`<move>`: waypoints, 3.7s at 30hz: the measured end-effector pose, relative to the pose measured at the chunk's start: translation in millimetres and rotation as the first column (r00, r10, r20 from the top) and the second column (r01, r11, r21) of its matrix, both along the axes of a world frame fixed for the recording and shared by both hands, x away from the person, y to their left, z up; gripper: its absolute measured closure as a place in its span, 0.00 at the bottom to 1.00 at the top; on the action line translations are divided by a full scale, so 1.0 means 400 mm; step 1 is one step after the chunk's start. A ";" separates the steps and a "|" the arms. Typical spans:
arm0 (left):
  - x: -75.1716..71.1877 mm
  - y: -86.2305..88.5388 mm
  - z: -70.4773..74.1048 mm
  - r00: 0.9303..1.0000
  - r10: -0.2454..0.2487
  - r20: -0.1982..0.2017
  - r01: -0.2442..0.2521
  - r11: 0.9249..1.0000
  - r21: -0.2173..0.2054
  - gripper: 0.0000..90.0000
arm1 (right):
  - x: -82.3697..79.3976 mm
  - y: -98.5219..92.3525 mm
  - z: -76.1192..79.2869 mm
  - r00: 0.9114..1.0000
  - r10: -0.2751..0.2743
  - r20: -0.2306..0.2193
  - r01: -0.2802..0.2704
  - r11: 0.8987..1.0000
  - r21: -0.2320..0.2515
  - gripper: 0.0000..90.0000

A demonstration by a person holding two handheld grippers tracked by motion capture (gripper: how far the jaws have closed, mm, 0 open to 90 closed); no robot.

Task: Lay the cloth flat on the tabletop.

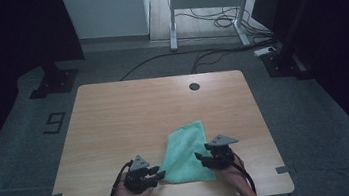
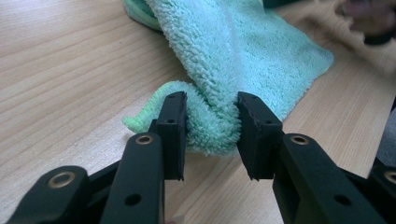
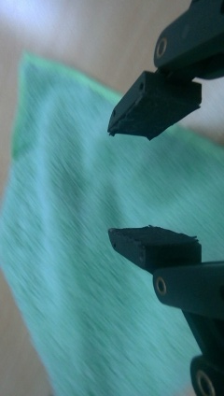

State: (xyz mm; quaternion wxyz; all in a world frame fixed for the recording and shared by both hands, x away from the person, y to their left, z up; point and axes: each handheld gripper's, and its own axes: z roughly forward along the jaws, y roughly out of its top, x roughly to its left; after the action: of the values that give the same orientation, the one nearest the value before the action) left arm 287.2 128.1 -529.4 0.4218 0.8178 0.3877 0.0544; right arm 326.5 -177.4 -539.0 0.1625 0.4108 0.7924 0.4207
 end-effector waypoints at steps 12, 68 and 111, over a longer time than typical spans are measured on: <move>0.000 0.015 -0.002 1.000 0.013 -0.009 -0.013 1.000 -0.019 0.71 | -0.076 0.036 -0.035 0.999 0.049 0.007 -0.048 0.994 -0.102 0.45; 0.070 0.015 0.042 0.997 0.058 0.054 -0.058 0.998 -0.004 0.66 | 0.069 -0.018 0.036 0.999 -0.021 -0.026 0.023 0.994 0.107 0.84; 0.187 -0.132 -0.003 0.999 -0.045 -0.022 0.044 0.998 -0.055 0.95 | 0.029 0.016 0.037 0.993 0.114 0.021 -0.115 0.988 0.103 0.85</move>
State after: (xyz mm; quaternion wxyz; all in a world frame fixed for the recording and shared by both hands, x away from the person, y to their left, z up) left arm 362.0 75.5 -530.5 0.4405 0.8150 0.3756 0.0252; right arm 338.1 -170.9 -524.1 0.1225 0.3693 0.7904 0.4731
